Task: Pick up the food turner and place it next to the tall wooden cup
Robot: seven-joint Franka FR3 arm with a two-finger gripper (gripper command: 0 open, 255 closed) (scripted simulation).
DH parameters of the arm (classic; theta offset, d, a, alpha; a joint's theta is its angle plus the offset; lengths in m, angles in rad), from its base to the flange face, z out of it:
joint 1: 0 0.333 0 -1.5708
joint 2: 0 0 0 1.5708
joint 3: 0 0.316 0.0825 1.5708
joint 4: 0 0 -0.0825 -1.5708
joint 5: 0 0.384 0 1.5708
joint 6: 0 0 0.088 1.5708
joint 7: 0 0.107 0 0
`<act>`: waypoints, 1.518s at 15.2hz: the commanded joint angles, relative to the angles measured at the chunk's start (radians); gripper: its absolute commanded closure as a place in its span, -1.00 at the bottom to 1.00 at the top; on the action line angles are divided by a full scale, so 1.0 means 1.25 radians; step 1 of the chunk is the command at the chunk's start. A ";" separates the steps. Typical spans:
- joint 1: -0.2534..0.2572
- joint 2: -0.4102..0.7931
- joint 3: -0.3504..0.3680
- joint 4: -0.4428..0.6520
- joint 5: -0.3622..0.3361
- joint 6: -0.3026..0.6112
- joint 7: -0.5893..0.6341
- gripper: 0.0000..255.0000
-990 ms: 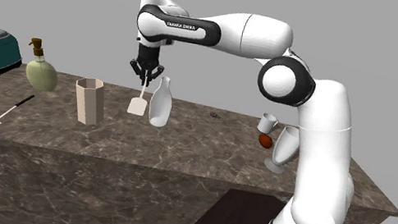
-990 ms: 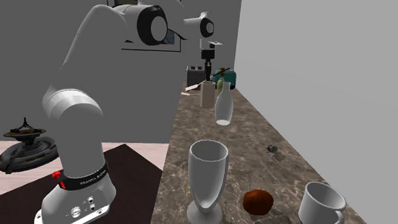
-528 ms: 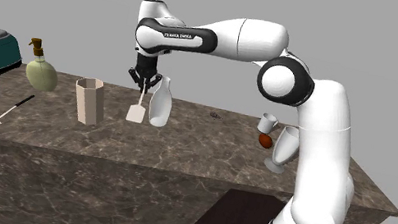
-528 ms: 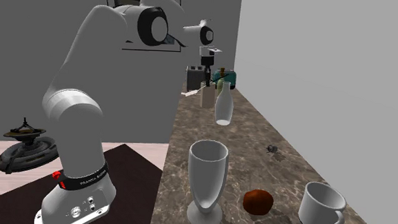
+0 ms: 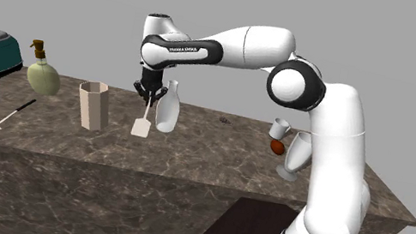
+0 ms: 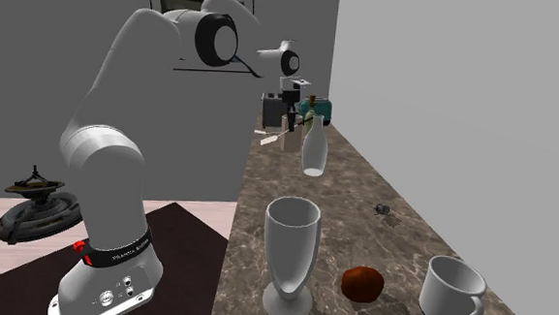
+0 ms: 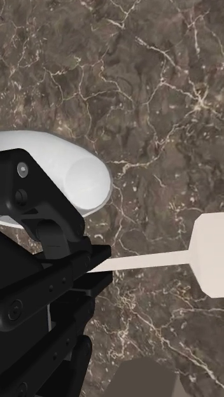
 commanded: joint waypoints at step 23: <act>0.003 0.097 -0.019 -0.109 -0.031 0.204 0.028 1.00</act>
